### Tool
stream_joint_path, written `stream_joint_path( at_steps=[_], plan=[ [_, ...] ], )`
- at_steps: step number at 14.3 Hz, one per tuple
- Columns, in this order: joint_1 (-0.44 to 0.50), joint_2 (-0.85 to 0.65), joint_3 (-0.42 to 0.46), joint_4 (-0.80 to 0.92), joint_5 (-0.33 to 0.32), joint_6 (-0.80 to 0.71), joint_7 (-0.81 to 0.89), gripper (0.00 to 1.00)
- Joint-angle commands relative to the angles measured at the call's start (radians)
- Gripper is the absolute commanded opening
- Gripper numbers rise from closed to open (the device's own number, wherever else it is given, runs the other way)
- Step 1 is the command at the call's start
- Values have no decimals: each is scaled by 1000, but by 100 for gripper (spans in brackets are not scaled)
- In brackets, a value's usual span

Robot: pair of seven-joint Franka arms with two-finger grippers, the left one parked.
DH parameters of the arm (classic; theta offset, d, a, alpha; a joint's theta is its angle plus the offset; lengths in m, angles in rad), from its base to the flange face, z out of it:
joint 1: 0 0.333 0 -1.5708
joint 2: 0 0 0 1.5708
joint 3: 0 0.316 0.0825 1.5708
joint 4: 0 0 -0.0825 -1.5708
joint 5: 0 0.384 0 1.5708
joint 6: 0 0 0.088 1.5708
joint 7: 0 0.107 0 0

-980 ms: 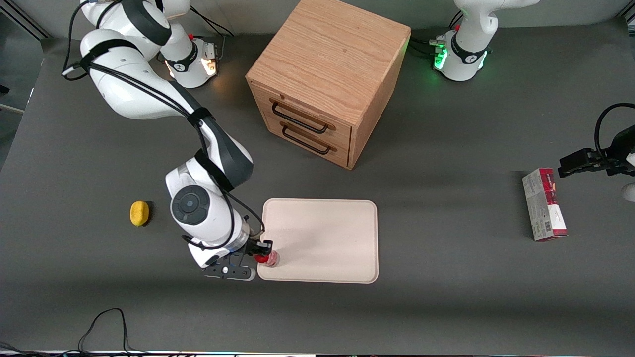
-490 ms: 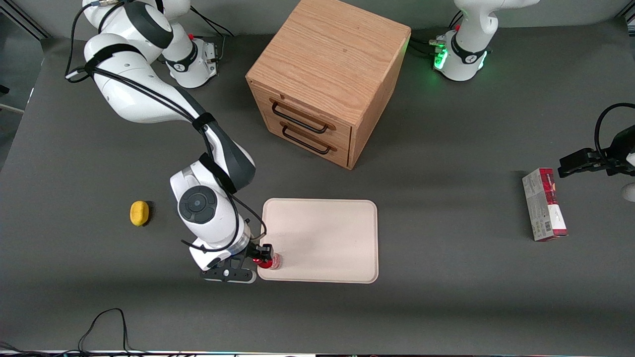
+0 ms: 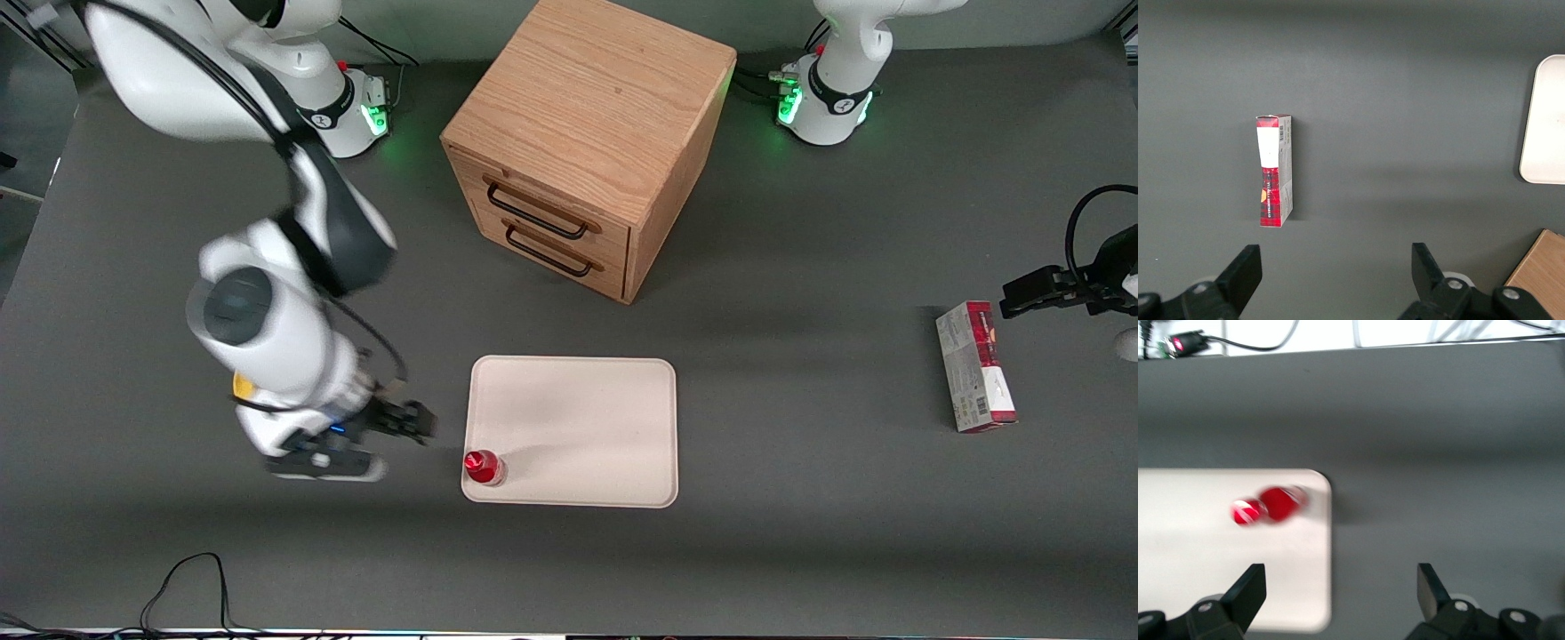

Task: Place coke bottle on tray

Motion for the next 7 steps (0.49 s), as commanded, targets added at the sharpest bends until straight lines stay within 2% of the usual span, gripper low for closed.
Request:
stream_joint_path(
  at_steps=[1,3,7],
  plan=[
    [-27,-217,-141,-206,150,-73,-286,100],
    [-61,-333,-198,-328,193,-84,-404,100],
    [-75,-531,-264,-516,169,-144,-413,100]
  ],
)
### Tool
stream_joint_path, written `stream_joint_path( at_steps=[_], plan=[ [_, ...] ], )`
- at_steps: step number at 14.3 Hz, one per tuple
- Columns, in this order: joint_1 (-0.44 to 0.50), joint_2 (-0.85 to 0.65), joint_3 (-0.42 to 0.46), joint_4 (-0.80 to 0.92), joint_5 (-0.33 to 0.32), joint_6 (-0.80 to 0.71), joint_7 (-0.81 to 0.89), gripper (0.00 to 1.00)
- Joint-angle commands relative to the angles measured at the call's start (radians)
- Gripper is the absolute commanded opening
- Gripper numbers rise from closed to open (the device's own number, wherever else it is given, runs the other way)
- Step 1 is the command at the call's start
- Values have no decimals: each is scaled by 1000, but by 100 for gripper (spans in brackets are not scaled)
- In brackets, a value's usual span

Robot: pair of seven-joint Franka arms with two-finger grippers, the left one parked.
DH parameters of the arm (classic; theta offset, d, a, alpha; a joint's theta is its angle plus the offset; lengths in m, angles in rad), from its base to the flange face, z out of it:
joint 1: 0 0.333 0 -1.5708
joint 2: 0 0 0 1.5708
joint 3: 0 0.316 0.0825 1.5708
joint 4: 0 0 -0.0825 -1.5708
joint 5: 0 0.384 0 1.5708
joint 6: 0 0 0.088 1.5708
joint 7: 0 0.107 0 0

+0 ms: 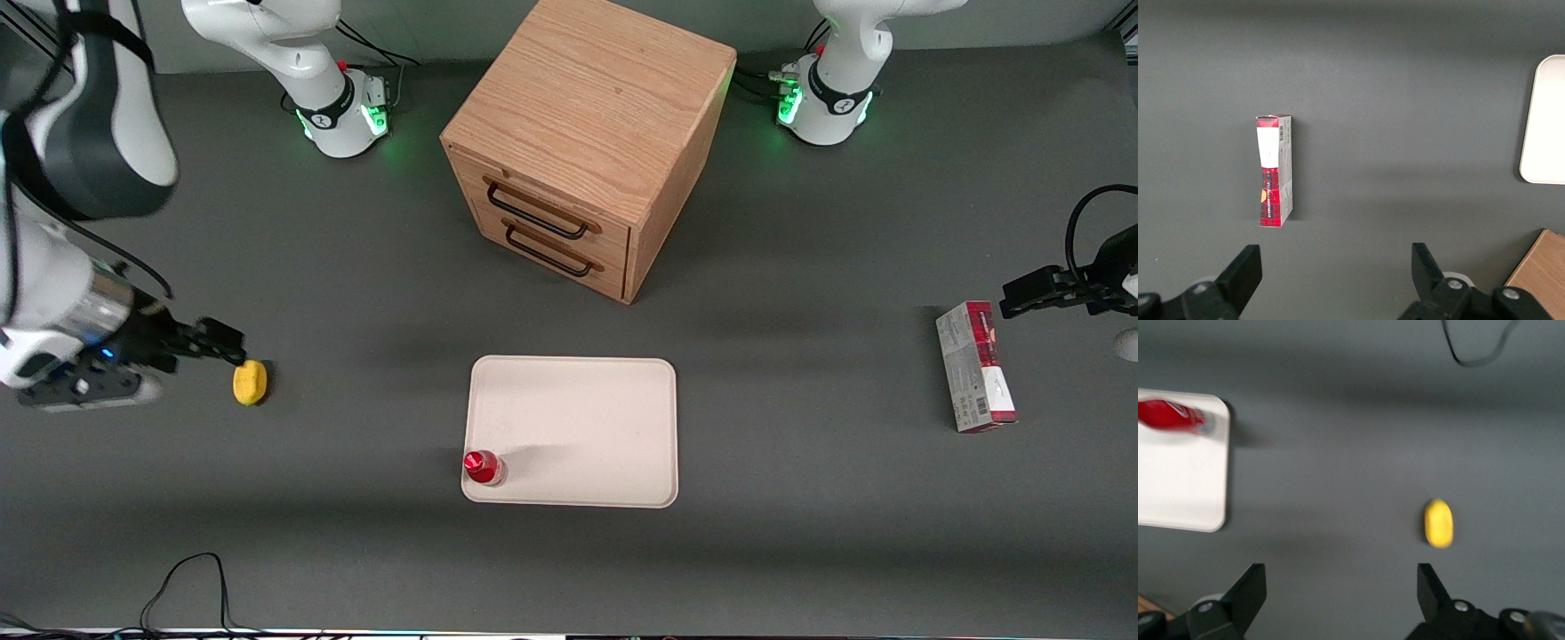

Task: Place coke bottle on tray

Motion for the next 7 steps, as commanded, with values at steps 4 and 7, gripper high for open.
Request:
stream_joint_path(
  at_steps=[4,7],
  plan=[
    [-2,-243,-52,-198,-5,-100,-5,100],
    [3,-251,-49,-197,-5,-102,13,100]
  ],
)
